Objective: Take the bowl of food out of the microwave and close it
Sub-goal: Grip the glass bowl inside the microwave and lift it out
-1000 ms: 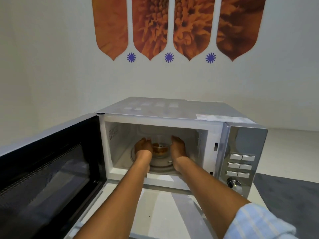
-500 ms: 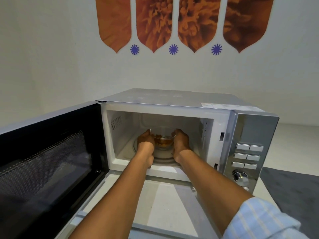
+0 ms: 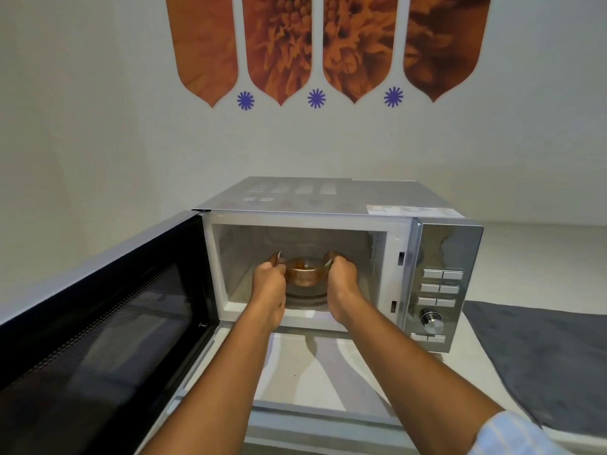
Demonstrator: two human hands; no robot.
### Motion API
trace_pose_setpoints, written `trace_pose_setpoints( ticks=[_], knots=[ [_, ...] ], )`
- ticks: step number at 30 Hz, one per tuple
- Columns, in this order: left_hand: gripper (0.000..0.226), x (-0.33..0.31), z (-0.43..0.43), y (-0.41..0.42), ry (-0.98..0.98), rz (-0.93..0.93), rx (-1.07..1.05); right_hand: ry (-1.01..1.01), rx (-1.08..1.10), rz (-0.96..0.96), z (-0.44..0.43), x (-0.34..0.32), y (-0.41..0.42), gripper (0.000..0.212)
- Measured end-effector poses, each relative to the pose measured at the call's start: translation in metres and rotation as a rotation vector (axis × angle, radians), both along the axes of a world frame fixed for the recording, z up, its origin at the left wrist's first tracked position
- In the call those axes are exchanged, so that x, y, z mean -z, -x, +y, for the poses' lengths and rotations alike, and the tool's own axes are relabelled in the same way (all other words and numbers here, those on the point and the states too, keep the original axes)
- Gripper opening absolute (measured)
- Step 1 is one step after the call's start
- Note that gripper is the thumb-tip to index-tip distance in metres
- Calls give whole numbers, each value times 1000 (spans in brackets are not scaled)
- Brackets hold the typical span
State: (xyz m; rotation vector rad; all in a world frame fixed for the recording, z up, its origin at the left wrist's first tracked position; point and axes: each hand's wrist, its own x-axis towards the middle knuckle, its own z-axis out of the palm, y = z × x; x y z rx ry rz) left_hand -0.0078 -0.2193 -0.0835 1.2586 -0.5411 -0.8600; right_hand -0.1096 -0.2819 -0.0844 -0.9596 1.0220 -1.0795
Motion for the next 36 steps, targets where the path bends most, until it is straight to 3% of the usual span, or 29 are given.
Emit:
trace_pose_setpoints(
  ticks=[5, 9, 11, 16, 22, 36],
  knots=[
    [48, 2, 31, 11, -15, 2, -5, 35, -14, -10, 31, 3, 8, 32],
    [53, -2, 62, 23, 19, -4, 23, 87, -28, -38, 55, 6, 21, 26],
    [52, -4, 78, 27, 27, -13, 53, 99, 2, -61, 71, 8, 28, 21],
    [49, -5, 111, 37, 48, 3, 97, 108, 53, -78, 109, 12, 46, 38],
    [49, -8, 141, 48, 70, 44, 225, 147, 102, -47, 154, 5, 72, 42],
    [48, 2, 137, 122, 49, 78, 494, 205, 300, 65, 177, 14, 165, 42]
  ],
)
